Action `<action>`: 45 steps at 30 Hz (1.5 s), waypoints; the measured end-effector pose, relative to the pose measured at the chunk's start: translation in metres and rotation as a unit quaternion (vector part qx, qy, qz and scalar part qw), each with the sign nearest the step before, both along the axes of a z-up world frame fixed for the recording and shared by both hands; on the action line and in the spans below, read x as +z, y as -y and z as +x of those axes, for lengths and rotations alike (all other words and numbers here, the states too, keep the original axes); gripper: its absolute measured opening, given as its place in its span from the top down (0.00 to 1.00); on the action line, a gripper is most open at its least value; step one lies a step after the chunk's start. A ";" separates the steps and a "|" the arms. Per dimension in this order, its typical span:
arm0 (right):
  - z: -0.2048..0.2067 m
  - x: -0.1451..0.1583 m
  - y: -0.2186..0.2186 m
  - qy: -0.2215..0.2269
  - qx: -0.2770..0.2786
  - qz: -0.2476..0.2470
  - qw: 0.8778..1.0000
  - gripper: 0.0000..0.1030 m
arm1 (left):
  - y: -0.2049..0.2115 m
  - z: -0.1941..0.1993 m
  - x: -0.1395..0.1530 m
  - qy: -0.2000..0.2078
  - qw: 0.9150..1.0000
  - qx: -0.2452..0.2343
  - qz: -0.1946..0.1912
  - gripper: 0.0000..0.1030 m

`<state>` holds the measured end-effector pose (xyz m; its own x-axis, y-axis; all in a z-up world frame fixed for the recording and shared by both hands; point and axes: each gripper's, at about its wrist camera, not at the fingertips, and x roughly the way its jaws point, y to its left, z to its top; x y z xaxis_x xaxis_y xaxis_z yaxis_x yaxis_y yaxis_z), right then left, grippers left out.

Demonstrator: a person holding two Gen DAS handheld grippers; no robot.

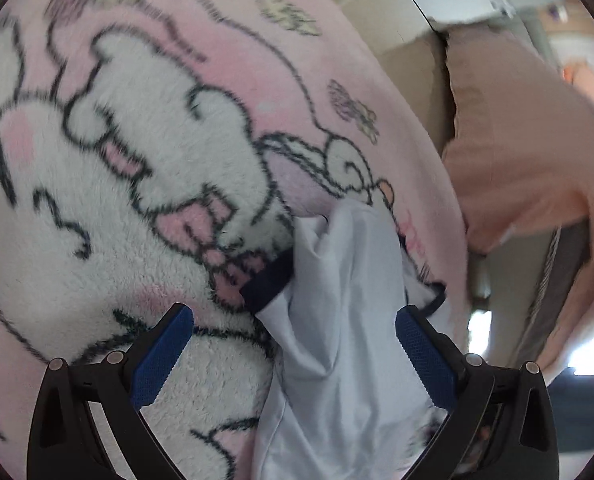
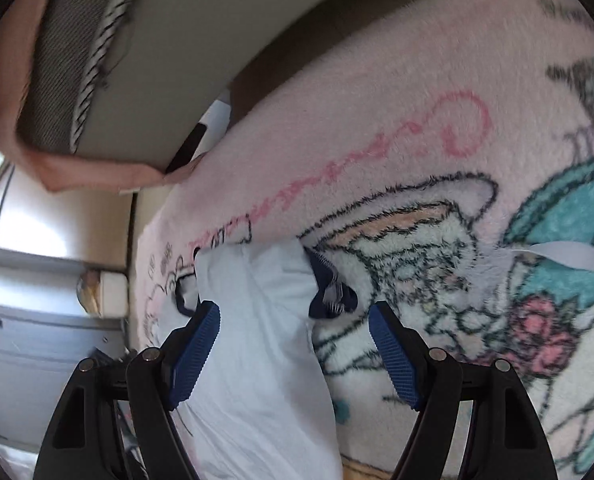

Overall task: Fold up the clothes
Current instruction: 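Move both open grippers to the shirt's collar and sleeve trim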

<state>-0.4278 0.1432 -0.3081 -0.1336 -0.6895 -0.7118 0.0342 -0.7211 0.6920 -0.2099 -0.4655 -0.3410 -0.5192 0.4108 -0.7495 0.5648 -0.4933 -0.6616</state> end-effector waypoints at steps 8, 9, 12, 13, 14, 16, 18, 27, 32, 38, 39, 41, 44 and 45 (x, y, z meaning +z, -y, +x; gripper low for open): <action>0.014 -0.038 0.009 0.046 -0.034 -0.048 0.997 0.25 | 0.011 0.002 -0.025 -0.081 0.989 0.059 0.106 0.00; 0.017 -0.036 0.012 0.043 -0.032 -0.044 0.998 0.25 | 0.010 0.000 -0.025 -0.083 0.989 0.060 0.111 0.00; 0.025 -0.029 0.020 0.029 -0.021 -0.028 0.999 0.25 | 0.007 -0.003 -0.029 -0.076 0.990 0.052 0.106 0.00; 0.028 -0.021 0.025 0.015 -0.011 -0.009 1.000 0.25 | 0.006 -0.004 -0.030 -0.075 0.990 0.049 0.104 0.00; 0.030 -0.013 0.032 0.000 0.003 0.012 1.000 0.25 | 0.006 -0.003 -0.030 -0.079 0.990 0.050 0.103 0.00; 0.035 0.009 0.056 -0.040 0.049 0.066 0.996 0.25 | 0.006 0.001 -0.033 -0.094 0.987 0.059 0.118 0.00; 0.040 0.036 0.096 -0.084 0.128 0.127 0.980 0.25 | 0.007 0.007 -0.037 -0.112 0.982 0.072 0.136 0.00; 0.072 0.121 0.321 -0.202 0.349 0.238 0.883 0.26 | 0.015 0.029 -0.038 -0.209 0.959 0.097 0.161 0.00; 0.103 0.121 0.450 -0.237 0.436 0.293 0.817 0.26 | 0.031 0.044 -0.051 -0.257 0.924 0.154 0.239 0.00; 0.120 0.063 0.551 -0.183 0.474 0.367 0.779 0.26 | 0.038 0.045 -0.055 -0.222 0.914 0.191 0.282 0.00; 0.120 0.055 0.556 -0.168 0.472 0.366 0.784 0.26 | 0.036 0.044 -0.053 -0.194 0.921 0.186 0.281 0.00; 0.120 0.041 0.562 -0.145 0.460 0.373 0.793 0.26 | 0.032 0.042 -0.044 -0.127 0.940 0.173 0.265 0.00; 0.121 0.028 0.564 -0.136 0.445 0.390 0.794 0.27 | 0.032 0.039 -0.026 -0.073 0.966 0.162 0.186 0.00; 0.121 0.025 0.564 -0.134 0.441 0.396 0.794 0.27 | 0.034 0.037 -0.027 -0.068 0.967 0.162 0.183 0.00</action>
<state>-0.3070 -0.4205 -0.2836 -0.0682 0.0510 -0.9964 0.8372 -0.5402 -0.0850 -0.1728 -0.4990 -0.3679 -0.7487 0.4346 -0.5005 0.5461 -0.0235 -0.8374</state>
